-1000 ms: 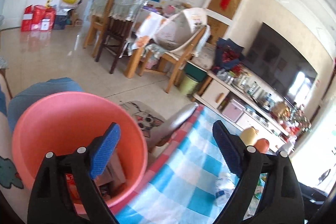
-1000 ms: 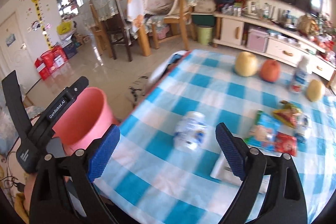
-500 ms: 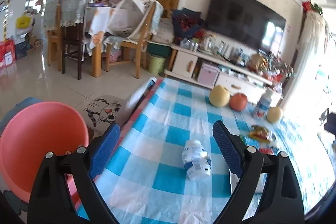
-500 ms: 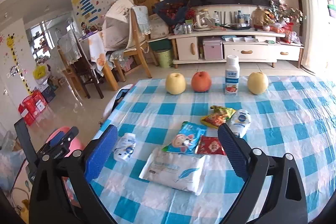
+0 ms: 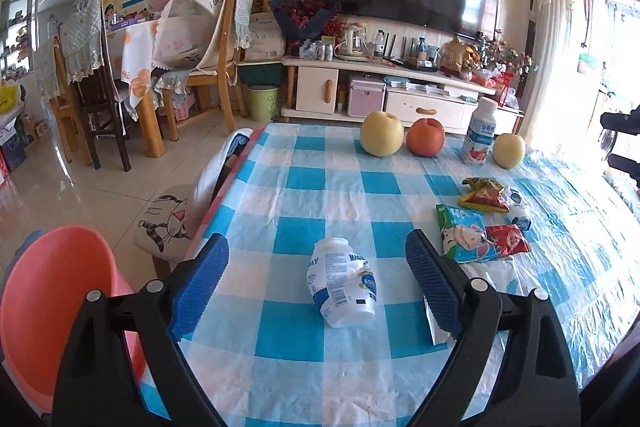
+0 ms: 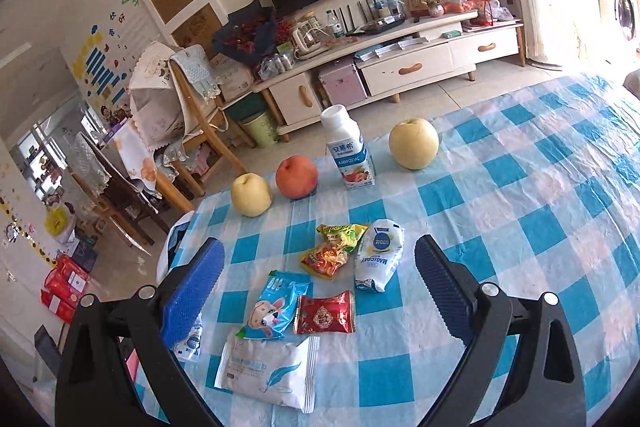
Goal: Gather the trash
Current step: 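Move both tools back over the remaining table items, then grasp the blue cow-print packet with the left tool while the right tool grasps the white Magicday pouch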
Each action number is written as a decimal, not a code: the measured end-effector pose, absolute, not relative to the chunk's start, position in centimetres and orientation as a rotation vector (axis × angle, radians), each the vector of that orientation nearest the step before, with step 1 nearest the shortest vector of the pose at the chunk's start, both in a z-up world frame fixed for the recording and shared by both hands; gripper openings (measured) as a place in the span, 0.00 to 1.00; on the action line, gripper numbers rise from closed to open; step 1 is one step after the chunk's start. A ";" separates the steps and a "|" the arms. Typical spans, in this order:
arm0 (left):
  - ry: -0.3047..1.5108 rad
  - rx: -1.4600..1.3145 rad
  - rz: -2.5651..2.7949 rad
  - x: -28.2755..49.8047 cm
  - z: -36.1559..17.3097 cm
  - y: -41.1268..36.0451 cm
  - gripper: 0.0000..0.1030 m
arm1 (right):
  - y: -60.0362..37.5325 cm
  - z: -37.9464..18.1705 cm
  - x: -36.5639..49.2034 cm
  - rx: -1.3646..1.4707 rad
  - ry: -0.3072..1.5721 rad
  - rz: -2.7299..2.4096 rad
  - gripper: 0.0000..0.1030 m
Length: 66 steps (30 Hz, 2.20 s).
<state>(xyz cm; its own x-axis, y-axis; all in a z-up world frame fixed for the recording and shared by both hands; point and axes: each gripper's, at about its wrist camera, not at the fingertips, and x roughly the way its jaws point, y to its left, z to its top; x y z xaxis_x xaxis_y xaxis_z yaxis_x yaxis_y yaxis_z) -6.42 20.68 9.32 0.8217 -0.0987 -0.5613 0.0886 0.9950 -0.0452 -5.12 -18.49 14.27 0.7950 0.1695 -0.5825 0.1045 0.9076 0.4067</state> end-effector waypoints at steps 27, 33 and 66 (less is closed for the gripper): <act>0.743 -0.032 -0.198 -0.4 6.7 13.3 0.88 | -20.4 6.8 4.7 0.287 0.939 -0.013 0.92; 0.760 0.000 -0.329 1.2 5.8 8.2 0.88 | -19.7 5.0 5.6 0.206 0.996 -0.032 0.92; 0.908 0.046 -0.434 4.5 1.0 3.5 0.53 | -16.2 -1.0 8.5 -0.052 1.087 -0.047 0.78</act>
<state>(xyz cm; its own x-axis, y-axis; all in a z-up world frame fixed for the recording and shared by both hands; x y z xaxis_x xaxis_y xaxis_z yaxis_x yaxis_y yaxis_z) 4.50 3.49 0.96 0.5349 -0.3451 -0.7713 0.3837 0.9125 -0.1422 8.47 -16.24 -1.01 0.4647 -0.0637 -0.8832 0.0126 0.9978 -0.0653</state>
